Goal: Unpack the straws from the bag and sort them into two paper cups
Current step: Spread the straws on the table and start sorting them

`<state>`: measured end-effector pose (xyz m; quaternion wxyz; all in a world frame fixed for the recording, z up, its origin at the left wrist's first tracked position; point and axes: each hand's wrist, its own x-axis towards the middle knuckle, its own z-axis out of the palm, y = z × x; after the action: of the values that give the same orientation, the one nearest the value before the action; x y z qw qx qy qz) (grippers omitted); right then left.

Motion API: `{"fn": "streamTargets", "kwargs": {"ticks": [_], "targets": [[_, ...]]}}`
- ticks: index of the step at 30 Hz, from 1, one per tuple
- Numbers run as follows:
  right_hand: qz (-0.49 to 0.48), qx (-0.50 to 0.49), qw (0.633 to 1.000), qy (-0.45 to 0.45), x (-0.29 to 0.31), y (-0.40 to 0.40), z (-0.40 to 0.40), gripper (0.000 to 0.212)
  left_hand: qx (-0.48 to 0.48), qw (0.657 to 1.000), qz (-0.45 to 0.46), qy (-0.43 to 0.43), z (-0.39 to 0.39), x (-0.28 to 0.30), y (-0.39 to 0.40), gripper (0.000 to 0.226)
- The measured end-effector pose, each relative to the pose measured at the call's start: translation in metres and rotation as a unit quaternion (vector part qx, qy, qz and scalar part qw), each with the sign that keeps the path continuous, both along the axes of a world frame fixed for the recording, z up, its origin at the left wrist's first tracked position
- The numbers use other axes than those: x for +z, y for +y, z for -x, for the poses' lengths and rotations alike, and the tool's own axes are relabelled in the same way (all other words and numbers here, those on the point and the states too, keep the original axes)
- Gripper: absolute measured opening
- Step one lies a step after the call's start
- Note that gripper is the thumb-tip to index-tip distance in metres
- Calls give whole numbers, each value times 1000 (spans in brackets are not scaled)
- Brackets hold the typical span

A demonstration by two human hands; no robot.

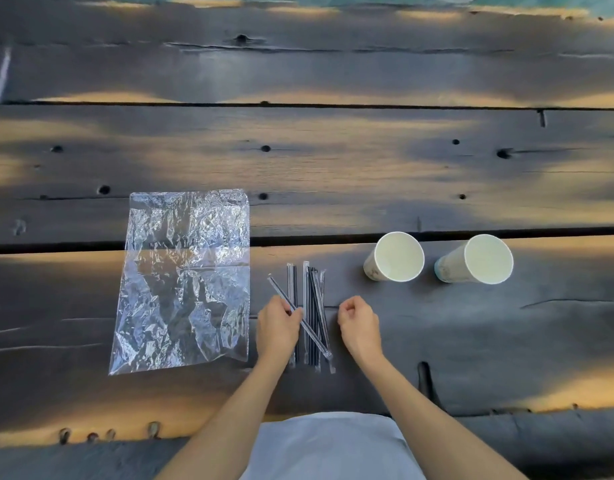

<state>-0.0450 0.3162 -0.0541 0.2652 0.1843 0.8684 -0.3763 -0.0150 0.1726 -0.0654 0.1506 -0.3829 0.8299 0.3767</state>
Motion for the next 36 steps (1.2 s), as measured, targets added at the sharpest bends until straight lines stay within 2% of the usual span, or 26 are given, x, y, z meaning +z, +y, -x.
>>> {"fn": "streamTargets", "kwargs": {"ticks": [6, 10, 16, 21, 25, 27, 29, 32, 34, 36], "targets": [[11, 137, 990, 12, -1, -17, -9, 9, -8, 1000, 16, -13, 6, -6, 1, 16], [-28, 191, 980, 39, -2, -28, -6, 2, -30, 999, 32, -3, 5, -8, 0, 16], [-97, 203, 973, 48, -3, -29, -1, 14, -55, 996, 76, -7, 1, -12, 1, 15], [-121, 185, 975, 31, -4, -25, 1, 21, -45, 996, 71, -13, 3, -10, 2, 15], [-116, 158, 980, 15, -3, -21, 4, 18, -4, 1000, 13, 23, 8, 0, 1, 14], [-102, 134, 986, 13, 2, -22, 6, 18, 35, 997, -46, 50, 9, 4, -2, 10], [-60, 112, 992, 13, 5, -24, 8, 18, 93, 982, -143, 77, 9, 6, -5, 14], [21, 131, 991, -6, 10, -31, 4, 20, 173, 939, -288, 78, 11, 6, -6, 16], [64, 155, 986, -20, 13, -36, 0, 20, 171, 914, -362, 62, 10, 8, -5, 16], [92, 180, 979, -25, 15, -40, -3, 17, 121, 921, -366, 51, 7, 7, -4, 28]]}}
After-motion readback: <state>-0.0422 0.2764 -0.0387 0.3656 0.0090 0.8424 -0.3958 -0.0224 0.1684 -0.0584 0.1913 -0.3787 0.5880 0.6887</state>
